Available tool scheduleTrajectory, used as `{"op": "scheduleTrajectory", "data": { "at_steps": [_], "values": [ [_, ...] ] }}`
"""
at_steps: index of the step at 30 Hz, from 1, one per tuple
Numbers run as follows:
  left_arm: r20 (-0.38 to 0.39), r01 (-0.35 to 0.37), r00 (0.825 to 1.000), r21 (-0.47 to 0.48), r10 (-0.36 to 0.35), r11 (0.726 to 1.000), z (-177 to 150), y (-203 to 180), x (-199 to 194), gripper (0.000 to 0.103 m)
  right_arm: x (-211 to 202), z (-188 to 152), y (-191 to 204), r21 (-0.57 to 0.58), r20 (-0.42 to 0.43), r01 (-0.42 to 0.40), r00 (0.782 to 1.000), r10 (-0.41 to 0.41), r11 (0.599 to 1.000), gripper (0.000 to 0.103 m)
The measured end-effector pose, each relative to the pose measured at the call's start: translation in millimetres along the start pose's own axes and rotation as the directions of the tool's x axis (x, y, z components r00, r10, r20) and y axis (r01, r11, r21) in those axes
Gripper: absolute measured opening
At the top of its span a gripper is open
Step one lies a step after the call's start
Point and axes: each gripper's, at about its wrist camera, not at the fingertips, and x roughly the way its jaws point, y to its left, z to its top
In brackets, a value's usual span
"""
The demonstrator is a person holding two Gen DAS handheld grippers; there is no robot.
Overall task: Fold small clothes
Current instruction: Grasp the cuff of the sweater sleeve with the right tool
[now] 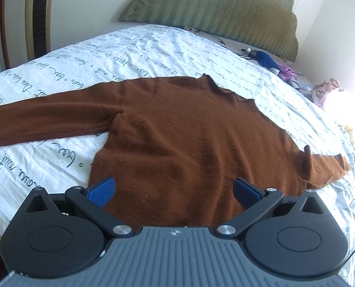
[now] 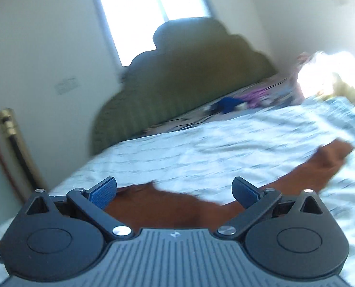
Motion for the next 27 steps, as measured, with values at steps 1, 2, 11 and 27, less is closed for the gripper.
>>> {"op": "scheduleTrajectory", "data": {
  "at_steps": [1,2,11,27],
  "values": [
    [-0.002,-0.001,1.0,-0.006,0.001,1.0,0,2,1,0.103,3,8,-19,-0.02,0.02,0.094,0.995,-0.093,0.995,0.103],
    [-0.004,0.0,1.0,-0.014,0.0,1.0,-1,5,2,0.103,10,17,-45,-0.008,-0.003,0.142,0.99,-0.142,0.99,0.103],
    [-0.061,-0.04,0.997,-0.015,0.039,0.999,-8,6,13,0.103,82,41,-280,0.4,-0.189,0.203,0.972,-0.137,0.894,0.103],
    [-0.158,-0.043,0.986,0.031,0.047,0.999,-5,-35,49,0.103,146,30,-339,0.509,-0.246,0.188,0.967,-0.068,0.84,0.036]
  ]
}}
